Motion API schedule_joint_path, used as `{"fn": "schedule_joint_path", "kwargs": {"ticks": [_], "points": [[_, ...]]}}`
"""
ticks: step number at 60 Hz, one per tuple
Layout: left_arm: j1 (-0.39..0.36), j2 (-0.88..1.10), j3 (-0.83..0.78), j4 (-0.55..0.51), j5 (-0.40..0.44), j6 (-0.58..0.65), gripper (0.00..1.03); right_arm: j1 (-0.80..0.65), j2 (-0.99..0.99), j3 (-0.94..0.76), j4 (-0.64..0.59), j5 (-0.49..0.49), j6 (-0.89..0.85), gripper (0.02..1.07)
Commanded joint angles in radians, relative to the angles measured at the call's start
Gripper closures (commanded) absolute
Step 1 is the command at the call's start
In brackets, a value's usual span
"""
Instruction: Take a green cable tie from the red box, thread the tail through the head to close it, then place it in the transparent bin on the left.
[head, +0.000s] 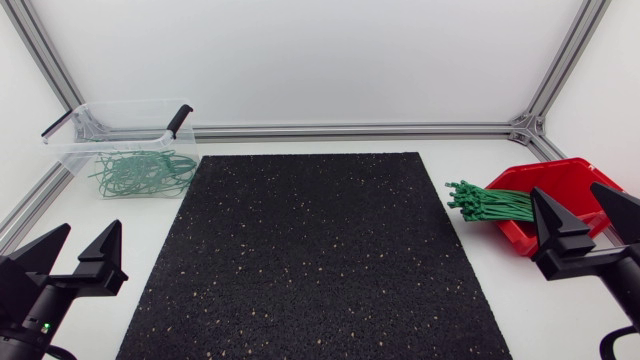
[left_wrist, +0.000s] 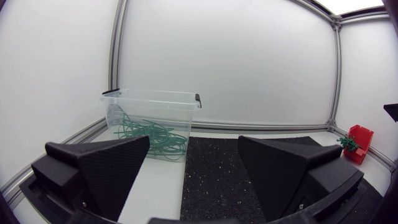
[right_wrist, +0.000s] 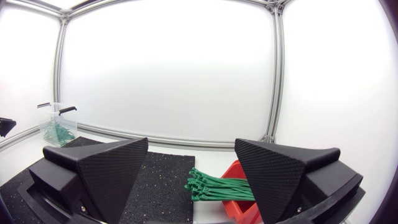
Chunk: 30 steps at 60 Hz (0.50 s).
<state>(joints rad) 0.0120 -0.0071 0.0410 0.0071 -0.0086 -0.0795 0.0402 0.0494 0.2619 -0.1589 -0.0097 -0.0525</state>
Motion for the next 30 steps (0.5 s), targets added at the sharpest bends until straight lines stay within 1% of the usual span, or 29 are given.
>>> {"fn": "schedule_joint_path", "kwargs": {"ticks": [1, 10, 17, 21, 24, 30], "points": [[0.009, -0.007, -0.039, -0.016, -0.005, -0.020, 0.04, 0.001, 0.047, 0.074, -0.028, 0.010, 0.000, 0.05], [0.009, -0.007, -0.039, -0.018, -0.005, -0.020, 0.04, -0.008, 0.161, 0.226, -0.105, 0.028, 0.019, 0.05], [0.013, -0.007, -0.039, -0.016, -0.005, -0.019, 0.04, -0.031, 0.262, 0.367, -0.199, 0.031, 0.019, 0.06], [0.013, -0.007, -0.039, -0.016, -0.005, -0.019, 0.04, -0.033, 0.328, 0.454, -0.274, 0.016, 0.016, 0.06], [0.013, -0.007, -0.039, -0.016, -0.005, -0.020, 0.04, -0.033, 0.372, 0.505, -0.306, -0.009, 0.016, 0.06], [0.014, -0.005, -0.039, -0.016, -0.005, -0.019, 0.04, -0.033, 0.457, 0.589, -0.372, -0.018, -0.026, 0.06]]}}
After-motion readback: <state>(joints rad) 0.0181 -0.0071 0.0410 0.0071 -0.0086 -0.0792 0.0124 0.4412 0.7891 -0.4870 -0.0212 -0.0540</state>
